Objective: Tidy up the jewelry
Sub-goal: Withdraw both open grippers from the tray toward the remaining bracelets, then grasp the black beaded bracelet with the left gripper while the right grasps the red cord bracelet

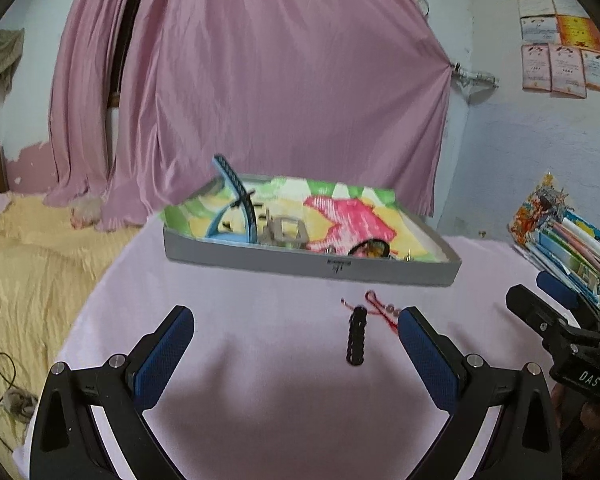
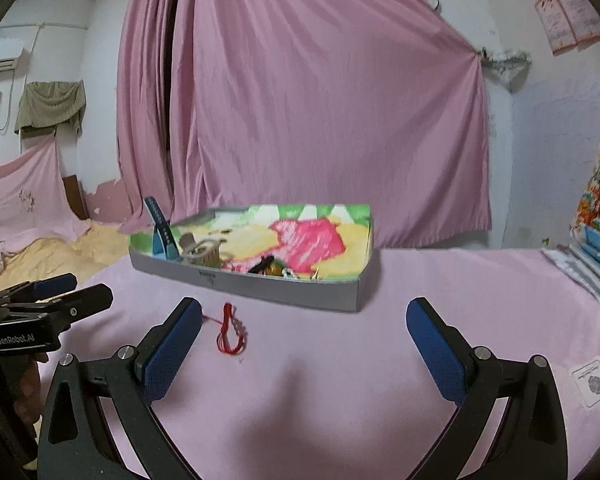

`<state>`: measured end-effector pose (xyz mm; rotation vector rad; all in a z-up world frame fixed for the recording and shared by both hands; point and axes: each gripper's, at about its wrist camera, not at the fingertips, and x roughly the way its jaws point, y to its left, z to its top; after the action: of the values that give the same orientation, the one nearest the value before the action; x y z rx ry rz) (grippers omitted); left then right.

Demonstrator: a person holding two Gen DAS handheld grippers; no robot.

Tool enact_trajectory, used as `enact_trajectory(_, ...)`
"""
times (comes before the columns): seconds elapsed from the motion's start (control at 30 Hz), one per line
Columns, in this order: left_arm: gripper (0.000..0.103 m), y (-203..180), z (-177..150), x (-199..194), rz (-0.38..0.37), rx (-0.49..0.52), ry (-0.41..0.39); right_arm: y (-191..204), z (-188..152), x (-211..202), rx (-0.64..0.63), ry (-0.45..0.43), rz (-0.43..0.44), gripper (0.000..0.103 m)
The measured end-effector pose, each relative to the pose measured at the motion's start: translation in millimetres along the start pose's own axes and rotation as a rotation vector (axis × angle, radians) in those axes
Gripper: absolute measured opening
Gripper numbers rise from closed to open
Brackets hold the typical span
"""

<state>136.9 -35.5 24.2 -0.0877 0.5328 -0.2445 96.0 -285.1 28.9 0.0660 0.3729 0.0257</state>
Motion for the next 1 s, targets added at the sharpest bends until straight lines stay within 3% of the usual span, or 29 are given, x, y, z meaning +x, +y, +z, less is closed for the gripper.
enact_trajectory(0.1,0.102,3,-1,12,-0.013,-0.019,0.092,-2,0,11,0.002,0.073,0.026,0.101)
enact_trajectory(0.23,0.102,4,-5,23,-0.014,-0.026,0.158,-4,-2,22,0.001,0.152,0.062,0.101)
enact_trajectory(0.5,0.102,-3,-1,36,-0.032,0.026,0.234,-11,-6,51,-0.051,0.353,0.083,0.101)
enact_trajectory(0.8,0.102,-12,3,53,-0.064,0.070,0.286,-3,-10,70,-0.115,0.465,0.117,0.101)
enact_trajectory(1.0,0.079,-20,2,60,-0.069,0.124,0.319,1,-9,77,-0.141,0.485,0.122,0.101)
